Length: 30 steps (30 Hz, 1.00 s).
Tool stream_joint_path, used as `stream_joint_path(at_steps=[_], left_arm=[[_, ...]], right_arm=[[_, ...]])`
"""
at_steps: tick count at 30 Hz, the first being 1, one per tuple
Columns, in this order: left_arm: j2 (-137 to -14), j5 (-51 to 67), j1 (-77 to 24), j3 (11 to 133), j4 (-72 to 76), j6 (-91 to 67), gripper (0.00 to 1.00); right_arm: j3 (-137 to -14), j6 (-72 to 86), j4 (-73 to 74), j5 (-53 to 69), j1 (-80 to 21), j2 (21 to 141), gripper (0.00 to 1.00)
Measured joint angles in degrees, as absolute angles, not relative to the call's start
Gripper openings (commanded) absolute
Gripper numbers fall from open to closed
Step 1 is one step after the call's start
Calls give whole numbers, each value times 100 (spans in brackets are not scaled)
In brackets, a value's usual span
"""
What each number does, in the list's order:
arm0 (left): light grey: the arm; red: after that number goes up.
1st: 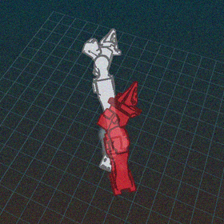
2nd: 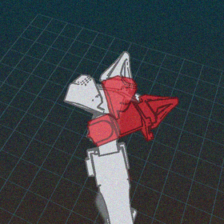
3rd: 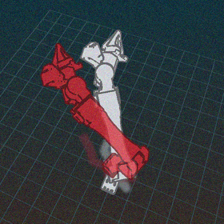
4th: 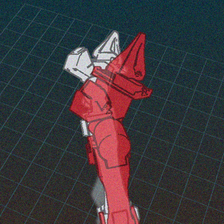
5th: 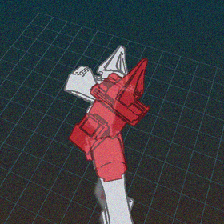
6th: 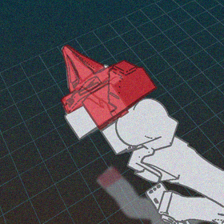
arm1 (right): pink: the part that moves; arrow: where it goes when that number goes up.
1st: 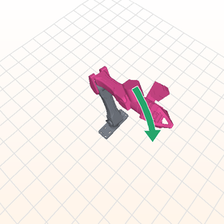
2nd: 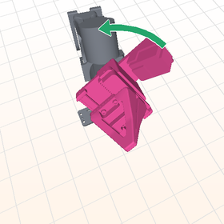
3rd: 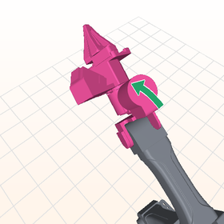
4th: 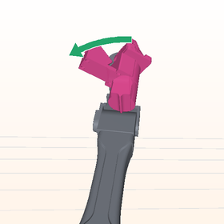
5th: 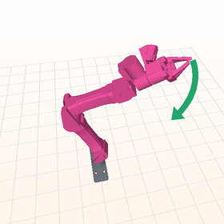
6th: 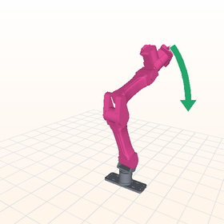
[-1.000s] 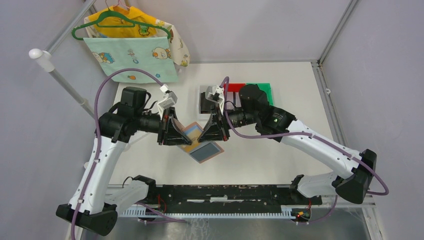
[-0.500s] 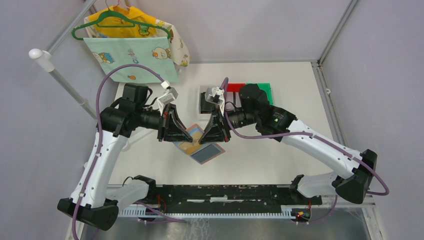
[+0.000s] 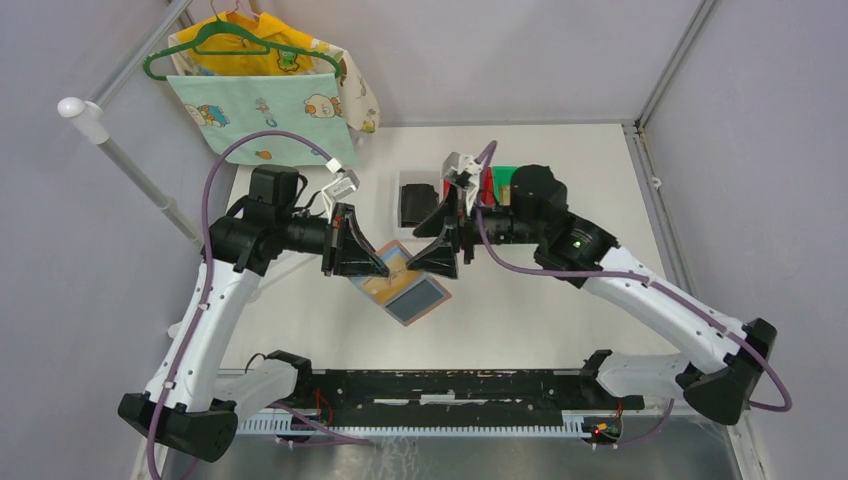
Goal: Take the credit cards out of the card holder
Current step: Remove the credit card from the card holder.
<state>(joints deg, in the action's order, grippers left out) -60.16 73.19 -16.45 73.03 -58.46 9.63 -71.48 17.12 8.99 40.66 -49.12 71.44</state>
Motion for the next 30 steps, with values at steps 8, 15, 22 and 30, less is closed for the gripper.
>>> stream_joint_path(at_steps=[8, 15, 22, 30], left_arm=[[-5863, 6622, -1415, 6895, -4289, -777, 2], [-5955, 6458, -1385, 6875, -3612, -1597, 2], [-6005, 6455, -1385, 6875, -3275, -2086, 2], [-6001, 6458, -1385, 6875, -3177, -2296, 2]], right_arm=[[-6580, 1776, 471, 2517, -4751, 5776, 75], [-5140, 3319, -1433, 2672, -4829, 5599, 62], [-4410, 4600, -2434, 2668, -5199, 6071, 62], [-4289, 5124, -3299, 2502, -5251, 6180, 60]])
